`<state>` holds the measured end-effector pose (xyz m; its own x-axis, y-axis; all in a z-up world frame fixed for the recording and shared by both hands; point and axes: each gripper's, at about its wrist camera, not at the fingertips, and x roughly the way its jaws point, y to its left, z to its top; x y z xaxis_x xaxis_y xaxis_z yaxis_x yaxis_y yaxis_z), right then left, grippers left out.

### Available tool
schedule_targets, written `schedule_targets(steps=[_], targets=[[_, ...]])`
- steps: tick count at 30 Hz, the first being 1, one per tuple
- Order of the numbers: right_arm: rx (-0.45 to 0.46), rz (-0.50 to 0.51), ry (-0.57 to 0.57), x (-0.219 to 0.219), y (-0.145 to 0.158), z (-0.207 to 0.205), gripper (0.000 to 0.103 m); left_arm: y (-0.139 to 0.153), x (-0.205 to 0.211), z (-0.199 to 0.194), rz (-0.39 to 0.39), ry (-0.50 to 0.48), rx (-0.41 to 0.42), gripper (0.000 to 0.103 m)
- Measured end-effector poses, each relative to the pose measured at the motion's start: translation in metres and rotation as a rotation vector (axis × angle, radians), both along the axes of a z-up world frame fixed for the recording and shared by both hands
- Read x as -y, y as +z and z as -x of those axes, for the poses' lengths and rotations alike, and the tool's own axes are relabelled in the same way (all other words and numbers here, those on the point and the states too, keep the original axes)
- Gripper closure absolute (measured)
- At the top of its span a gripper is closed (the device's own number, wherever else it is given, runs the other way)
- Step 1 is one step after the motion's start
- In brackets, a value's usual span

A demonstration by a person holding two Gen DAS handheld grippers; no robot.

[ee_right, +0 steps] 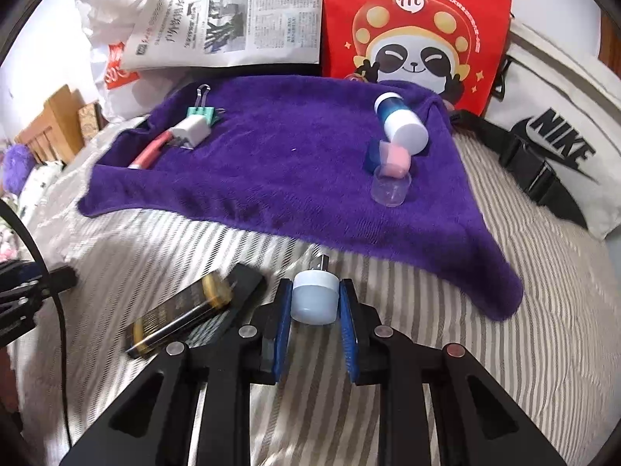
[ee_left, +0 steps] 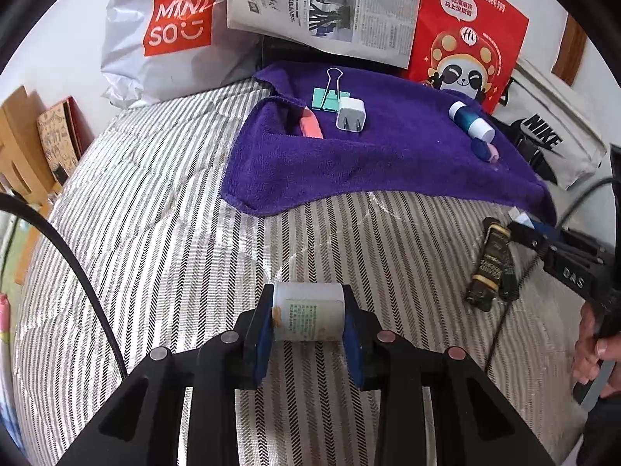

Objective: Organize rigid objects
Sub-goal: 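Place the jar beside the pink stick with the left gripper while the right carries the bottle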

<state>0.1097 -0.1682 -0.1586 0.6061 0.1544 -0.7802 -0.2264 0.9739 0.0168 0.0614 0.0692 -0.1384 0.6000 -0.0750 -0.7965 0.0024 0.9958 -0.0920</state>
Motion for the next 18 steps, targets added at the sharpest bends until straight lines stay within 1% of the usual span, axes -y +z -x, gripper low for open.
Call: schedule_targets(steps=[2,3,5,8,12,15,18], targets=[[0.002,-0.022,0.020,0.001,0.008,0.006,0.079,0.003,-0.002,0.000,0.031,-0.012,-0.002,0.073],[0.017,-0.013,0.024,0.001,0.014,0.009,0.079,0.006,-0.003,0.000,0.045,-0.013,0.002,0.073],[0.038,-0.007,0.027,0.002,0.024,0.014,0.079,0.011,-0.003,0.001,0.056,-0.023,0.011,0.073],[0.055,-0.028,0.023,0.007,0.037,0.020,0.079,0.021,-0.004,0.001,0.086,-0.030,0.025,0.073],[0.057,-0.061,0.031,0.014,0.046,0.024,0.079,0.031,-0.005,-0.003,0.118,-0.038,0.031,0.073],[0.057,-0.055,0.030,0.018,0.049,0.025,0.079,0.038,-0.004,-0.008,0.112,-0.044,0.039,0.073],[0.051,-0.061,0.028,0.023,0.050,0.022,0.079,0.044,-0.005,-0.014,0.132,-0.054,0.040,0.073]])
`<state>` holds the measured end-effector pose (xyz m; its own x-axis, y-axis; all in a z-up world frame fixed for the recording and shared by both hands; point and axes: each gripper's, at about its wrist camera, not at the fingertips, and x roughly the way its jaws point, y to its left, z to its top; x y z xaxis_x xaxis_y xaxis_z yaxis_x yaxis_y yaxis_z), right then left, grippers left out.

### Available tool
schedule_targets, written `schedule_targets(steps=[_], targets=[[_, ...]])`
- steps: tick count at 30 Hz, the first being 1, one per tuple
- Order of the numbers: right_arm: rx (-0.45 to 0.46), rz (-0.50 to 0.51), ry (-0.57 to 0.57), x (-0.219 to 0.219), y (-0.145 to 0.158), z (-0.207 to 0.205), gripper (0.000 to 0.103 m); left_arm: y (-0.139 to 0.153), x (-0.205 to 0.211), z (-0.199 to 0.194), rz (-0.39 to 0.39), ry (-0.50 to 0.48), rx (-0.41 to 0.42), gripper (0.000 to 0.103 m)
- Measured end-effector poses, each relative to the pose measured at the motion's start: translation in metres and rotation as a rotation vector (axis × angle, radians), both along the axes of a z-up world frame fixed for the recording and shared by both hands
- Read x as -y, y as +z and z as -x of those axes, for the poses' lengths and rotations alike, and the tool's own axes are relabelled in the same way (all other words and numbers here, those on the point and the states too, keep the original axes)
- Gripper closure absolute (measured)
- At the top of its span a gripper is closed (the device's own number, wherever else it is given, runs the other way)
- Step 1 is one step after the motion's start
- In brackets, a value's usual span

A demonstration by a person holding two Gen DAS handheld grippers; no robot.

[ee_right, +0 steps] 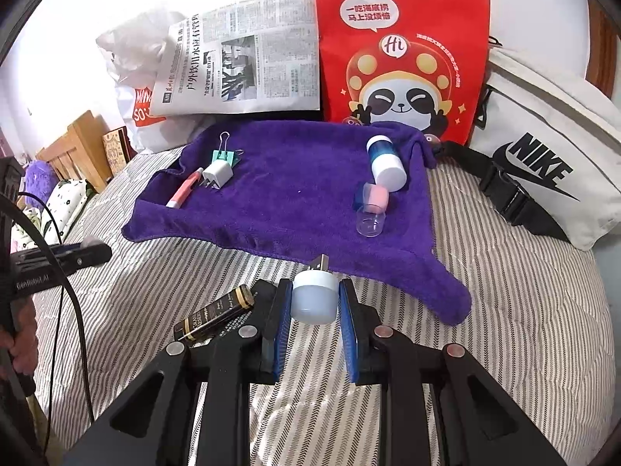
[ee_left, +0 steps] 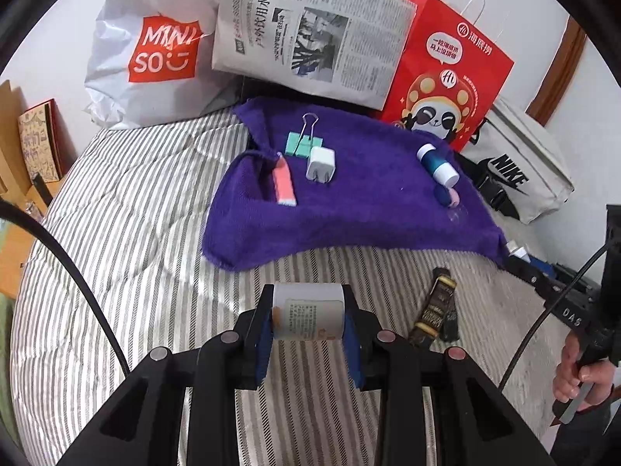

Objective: Organize rigid objects
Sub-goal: 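Place the jar beside the pink stick with the left gripper while the right carries the bottle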

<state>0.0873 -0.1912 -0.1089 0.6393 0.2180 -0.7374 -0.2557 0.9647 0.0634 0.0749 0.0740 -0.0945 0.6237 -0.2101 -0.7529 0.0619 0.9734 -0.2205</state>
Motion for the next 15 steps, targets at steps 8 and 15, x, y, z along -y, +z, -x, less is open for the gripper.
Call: schedule_targets(steps=[8,15], targets=[[0.008,-0.004,-0.017,0.011,0.007,-0.011,0.079,0.014,0.011,-0.021,-0.026,-0.032,0.009,0.073],[0.018,0.011,-0.008,0.015,0.014,-0.018,0.079,0.017,0.021,-0.053,-0.027,-0.046,0.009,0.073]])
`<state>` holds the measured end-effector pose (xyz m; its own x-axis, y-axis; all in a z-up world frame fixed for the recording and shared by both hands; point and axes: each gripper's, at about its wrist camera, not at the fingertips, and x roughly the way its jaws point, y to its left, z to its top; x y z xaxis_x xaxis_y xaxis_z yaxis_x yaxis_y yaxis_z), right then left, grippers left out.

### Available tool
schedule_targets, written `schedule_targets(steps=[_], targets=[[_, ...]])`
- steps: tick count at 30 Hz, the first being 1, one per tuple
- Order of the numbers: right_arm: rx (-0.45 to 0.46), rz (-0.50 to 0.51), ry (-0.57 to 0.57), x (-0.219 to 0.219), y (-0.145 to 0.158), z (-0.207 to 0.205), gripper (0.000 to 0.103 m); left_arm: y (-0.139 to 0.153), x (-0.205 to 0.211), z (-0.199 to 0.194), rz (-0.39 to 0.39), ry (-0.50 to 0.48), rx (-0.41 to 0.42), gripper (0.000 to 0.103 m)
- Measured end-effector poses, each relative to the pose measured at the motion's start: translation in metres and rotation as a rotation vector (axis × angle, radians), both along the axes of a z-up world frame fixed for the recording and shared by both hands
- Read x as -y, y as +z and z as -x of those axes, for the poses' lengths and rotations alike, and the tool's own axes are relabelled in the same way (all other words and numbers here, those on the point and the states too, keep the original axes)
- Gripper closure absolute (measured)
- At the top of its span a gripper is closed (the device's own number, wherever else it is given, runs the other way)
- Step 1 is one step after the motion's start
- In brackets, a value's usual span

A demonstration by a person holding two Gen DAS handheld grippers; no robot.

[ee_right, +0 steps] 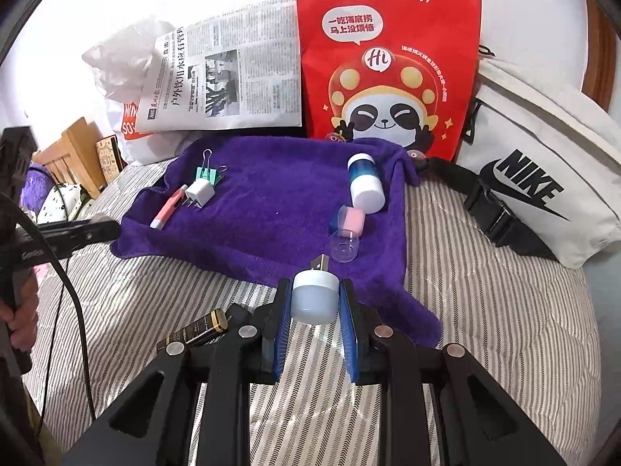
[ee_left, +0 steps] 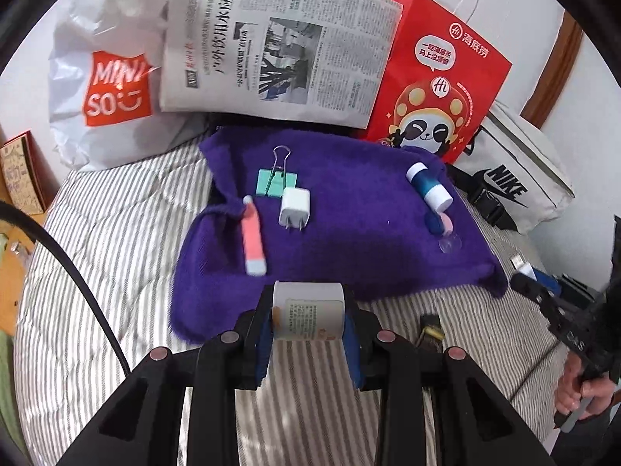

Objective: Organize rigid objects
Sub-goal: 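Place the jar beside the pink stick with the left gripper while the right carries the bottle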

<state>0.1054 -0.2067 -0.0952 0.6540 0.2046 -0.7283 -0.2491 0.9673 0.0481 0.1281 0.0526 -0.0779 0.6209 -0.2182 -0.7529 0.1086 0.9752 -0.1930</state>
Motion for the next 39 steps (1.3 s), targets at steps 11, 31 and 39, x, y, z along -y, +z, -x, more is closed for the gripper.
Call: schedule_targets(steps=[11,31,39], targets=[[-0.008,-0.023,-0.017,0.008,-0.006,-0.001,0.079,-0.019,0.012,-0.051,-0.004,0.008,-0.040,0.073],[-0.039,0.018,0.007,0.000,-0.015,-0.010,0.079,-0.051,0.026,-0.077,-0.141,0.011,-0.074,0.073],[-0.041,0.051,0.040,-0.015,-0.015,-0.013,0.079,-0.053,0.027,-0.078,-0.138,0.000,-0.064,0.073]])
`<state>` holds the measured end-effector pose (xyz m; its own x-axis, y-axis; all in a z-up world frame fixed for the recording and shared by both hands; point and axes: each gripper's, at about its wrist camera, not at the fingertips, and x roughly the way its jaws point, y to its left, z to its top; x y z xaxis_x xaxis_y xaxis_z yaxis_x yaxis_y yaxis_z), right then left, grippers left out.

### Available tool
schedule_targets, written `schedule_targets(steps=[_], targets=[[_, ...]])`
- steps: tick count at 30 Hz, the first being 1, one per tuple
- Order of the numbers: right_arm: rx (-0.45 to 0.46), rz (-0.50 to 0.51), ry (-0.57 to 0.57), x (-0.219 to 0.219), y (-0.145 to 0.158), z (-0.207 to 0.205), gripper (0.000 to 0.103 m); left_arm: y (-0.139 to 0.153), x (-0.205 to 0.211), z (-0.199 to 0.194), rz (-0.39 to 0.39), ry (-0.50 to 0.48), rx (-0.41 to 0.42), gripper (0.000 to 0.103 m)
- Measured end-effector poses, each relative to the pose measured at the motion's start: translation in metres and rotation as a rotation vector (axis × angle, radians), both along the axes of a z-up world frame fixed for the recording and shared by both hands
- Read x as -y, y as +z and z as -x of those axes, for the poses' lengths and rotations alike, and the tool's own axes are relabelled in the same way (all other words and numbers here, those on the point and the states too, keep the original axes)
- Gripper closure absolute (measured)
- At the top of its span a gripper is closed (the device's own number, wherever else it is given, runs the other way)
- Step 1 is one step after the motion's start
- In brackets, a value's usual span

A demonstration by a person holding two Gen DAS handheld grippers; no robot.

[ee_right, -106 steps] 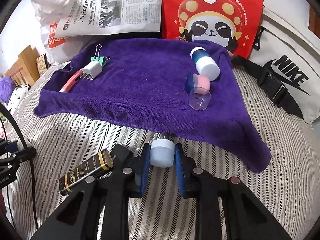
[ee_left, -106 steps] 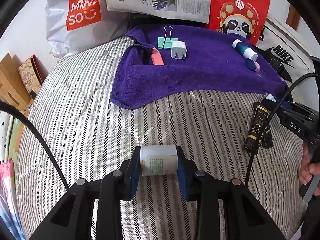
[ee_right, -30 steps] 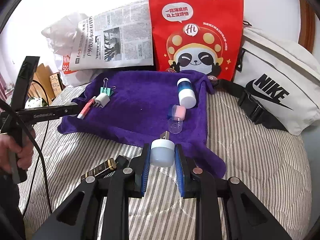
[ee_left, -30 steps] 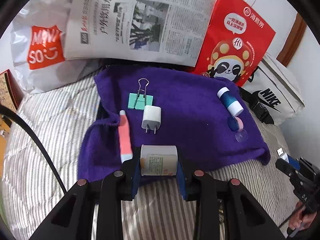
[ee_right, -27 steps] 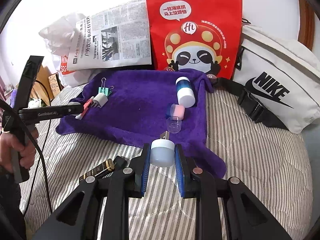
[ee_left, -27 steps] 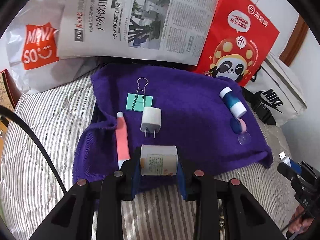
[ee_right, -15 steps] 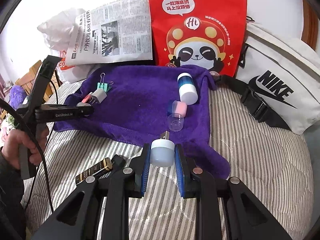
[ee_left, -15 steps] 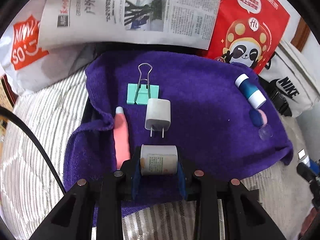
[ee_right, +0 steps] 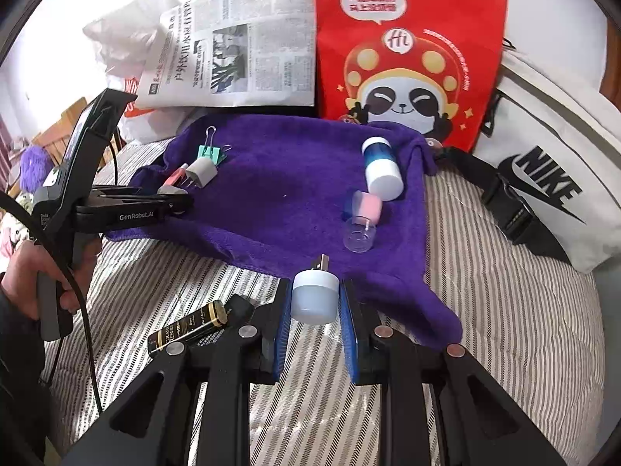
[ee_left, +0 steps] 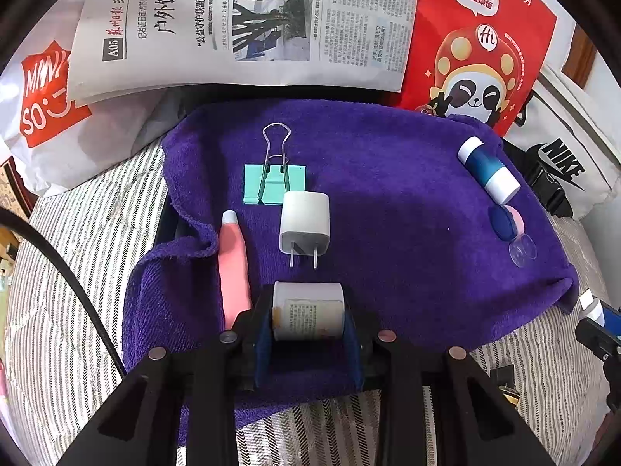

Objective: Organize rigid objects
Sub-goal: 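Place the jar beside the pink stick with the left gripper while the right carries the bottle, then lower the small white bottle onto the towel and open the right gripper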

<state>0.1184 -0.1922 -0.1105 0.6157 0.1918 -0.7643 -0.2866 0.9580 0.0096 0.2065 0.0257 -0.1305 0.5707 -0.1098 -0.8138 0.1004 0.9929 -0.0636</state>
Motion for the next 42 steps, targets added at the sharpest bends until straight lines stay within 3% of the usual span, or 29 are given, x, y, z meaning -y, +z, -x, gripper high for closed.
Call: schedule_targets(steps=[6,8,10,22,28,42], targets=[[0.007,0.032,0.017,-0.011,0.002,-0.004,0.079,0.001,-0.001,0.001,0.010,-0.012,0.000,0.066],[0.008,0.035,0.022,-0.014,0.002,-0.005,0.079,0.002,0.000,0.001,0.025,-0.024,-0.001,0.053],[0.005,0.042,0.025,-0.016,0.004,-0.005,0.079,0.004,0.002,0.004,0.049,-0.060,0.006,0.031],[0.027,0.006,0.012,-0.014,0.008,-0.005,0.079,0.026,-0.015,0.028,0.083,-0.007,0.022,0.029],[0.045,-0.025,-0.001,-0.011,0.013,-0.020,0.079,0.035,-0.032,0.049,0.060,0.027,0.040,0.025],[0.076,-0.054,-0.023,-0.027,0.022,-0.065,0.079,0.025,-0.071,0.076,0.093,0.101,0.035,0.025]])
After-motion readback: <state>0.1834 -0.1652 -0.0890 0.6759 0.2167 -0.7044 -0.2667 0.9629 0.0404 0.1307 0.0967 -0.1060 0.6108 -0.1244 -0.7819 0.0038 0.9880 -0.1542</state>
